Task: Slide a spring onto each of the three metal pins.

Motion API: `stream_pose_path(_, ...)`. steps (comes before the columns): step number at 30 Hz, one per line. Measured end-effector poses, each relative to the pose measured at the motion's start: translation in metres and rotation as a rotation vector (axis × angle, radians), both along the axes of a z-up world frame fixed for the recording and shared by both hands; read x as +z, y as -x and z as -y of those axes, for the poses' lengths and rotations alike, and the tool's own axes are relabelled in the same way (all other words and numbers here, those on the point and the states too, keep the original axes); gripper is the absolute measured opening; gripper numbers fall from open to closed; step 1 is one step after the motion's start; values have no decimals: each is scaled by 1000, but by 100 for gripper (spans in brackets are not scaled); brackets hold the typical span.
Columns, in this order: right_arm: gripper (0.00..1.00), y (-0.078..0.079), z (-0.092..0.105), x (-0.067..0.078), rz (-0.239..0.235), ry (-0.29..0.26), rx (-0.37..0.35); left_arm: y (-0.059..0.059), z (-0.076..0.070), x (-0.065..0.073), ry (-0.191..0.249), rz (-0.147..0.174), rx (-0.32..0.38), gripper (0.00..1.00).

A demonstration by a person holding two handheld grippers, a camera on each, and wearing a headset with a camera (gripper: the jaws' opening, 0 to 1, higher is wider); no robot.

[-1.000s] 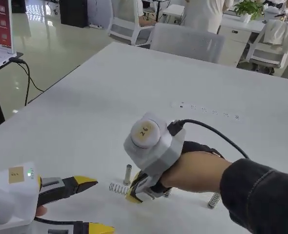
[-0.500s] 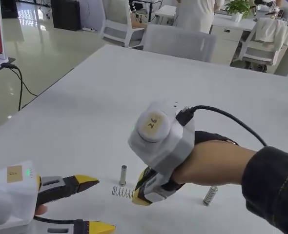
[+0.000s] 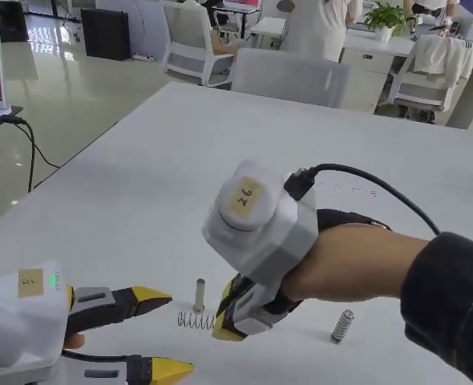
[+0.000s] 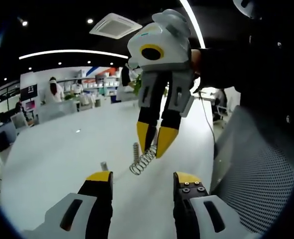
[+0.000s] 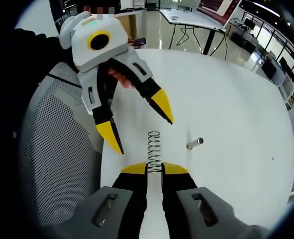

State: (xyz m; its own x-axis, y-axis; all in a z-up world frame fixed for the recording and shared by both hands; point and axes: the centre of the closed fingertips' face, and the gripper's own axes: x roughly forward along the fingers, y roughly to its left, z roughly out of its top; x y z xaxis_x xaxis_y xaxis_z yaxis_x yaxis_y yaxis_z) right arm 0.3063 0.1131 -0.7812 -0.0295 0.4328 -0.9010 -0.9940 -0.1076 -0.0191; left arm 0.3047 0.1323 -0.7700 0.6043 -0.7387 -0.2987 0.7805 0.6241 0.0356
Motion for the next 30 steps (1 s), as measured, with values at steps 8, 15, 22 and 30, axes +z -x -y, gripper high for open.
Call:
stream_pose_path(8,8,6,3,-1,5,26,31,2,5,2,-17,25,-42,26)
stream_pose_path(15,8,12,8,-3,-8,48,58,5,10,1,-12,28,-74,17)
stream_pose_path(22,8,18,13,-5,-20,74,97,9,15,-2,-20,17,-108,7)
stream_pose_path(30,8,22,15,-5,-27,91,119,14,19,-5,-32,5,-134,6)
